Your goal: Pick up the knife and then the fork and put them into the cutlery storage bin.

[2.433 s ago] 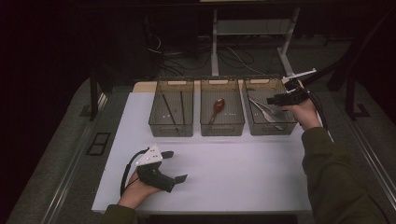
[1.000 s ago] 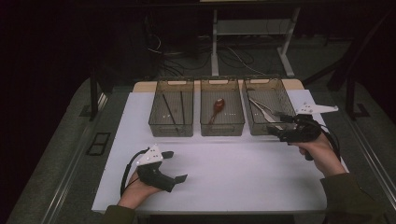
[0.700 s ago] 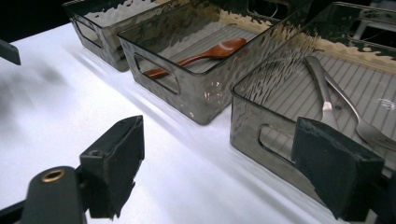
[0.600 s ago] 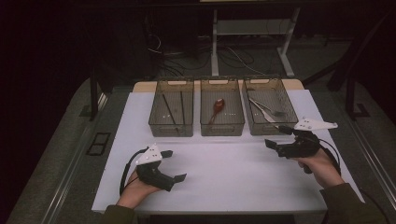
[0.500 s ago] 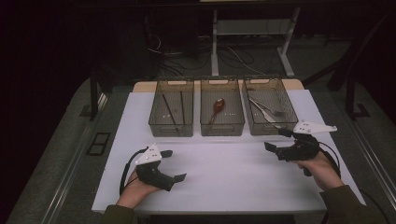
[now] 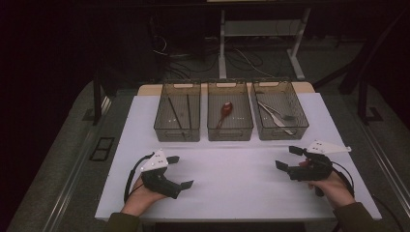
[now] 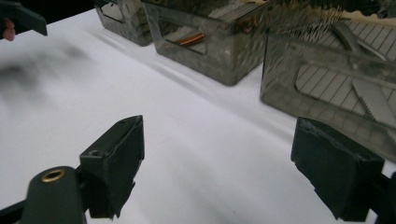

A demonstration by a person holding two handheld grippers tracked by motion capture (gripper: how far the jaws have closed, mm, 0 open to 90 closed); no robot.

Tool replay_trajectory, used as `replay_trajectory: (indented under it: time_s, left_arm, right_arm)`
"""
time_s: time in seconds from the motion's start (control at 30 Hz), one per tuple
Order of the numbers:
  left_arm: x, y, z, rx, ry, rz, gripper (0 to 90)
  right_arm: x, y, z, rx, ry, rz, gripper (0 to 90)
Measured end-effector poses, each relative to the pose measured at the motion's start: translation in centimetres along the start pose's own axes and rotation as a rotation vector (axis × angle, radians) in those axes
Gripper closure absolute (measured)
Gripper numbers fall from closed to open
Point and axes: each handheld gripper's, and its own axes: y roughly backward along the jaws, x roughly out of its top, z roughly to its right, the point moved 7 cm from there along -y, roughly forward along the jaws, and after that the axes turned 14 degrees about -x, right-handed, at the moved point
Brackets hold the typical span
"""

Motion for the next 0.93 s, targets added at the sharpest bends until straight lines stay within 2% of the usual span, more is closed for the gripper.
replay_trajectory:
  time_s: [0.17,0.43,0.93]
  left_arm:
    - [0.0,0.0,0.0,0.0,0.0,0.001,0.0]
    - [-0.1,0.0,0.2,-0.005,-0.002,-0.002,0.0]
    - [-0.1,-0.2,0.2,0.0,-0.005,-0.012,0.0]
  right_arm:
    - [-1.4,0.5,-0.5,0.017,-0.003,-0.032,16.5]
    - [-2.6,0.7,-0.8,0.017,0.018,-0.044,14.1]
    - [-2.6,0.9,-0.6,0.021,0.006,-0.037,14.1]
